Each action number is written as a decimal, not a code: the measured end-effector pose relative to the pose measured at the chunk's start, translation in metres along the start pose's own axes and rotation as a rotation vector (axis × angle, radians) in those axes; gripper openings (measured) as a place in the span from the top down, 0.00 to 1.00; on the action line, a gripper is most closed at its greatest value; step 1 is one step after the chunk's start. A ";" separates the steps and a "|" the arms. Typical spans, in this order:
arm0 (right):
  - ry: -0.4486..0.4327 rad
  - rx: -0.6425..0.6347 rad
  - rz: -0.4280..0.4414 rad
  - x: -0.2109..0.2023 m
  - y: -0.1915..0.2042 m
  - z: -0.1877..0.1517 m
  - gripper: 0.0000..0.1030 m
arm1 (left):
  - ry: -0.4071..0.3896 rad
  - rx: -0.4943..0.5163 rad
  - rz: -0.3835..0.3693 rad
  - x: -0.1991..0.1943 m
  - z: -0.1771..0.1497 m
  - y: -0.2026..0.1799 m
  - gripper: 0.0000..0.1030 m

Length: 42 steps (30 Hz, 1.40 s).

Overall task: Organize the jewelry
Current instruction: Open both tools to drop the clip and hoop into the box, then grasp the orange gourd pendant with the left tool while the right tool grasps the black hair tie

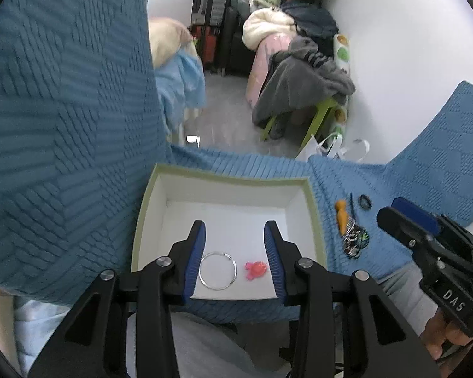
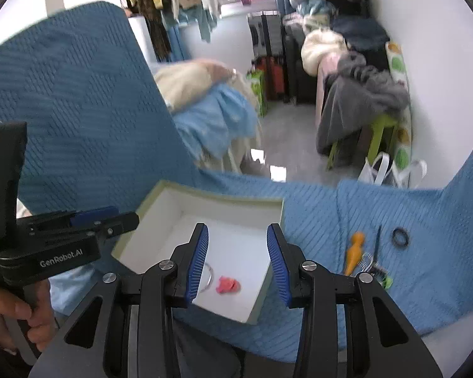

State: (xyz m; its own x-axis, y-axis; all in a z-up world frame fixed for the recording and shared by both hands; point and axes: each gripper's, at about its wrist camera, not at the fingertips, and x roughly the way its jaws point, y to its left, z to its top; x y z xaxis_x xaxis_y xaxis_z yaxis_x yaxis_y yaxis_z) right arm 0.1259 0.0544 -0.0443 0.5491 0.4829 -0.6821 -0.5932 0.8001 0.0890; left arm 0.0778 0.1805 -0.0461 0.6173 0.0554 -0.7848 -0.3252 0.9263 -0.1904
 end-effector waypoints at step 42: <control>-0.240 -0.002 -0.133 -0.132 -0.111 -0.038 0.64 | -0.150 0.057 -0.174 -0.037 -0.024 -0.143 0.62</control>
State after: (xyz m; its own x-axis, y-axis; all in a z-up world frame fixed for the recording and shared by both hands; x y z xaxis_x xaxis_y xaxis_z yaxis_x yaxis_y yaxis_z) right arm 0.0966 -0.1116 0.0079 0.7462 0.4442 -0.4958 -0.5074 0.8617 0.0085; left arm 0.0839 0.0366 -0.0042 0.7612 -0.0562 -0.6461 -0.1661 0.9462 -0.2779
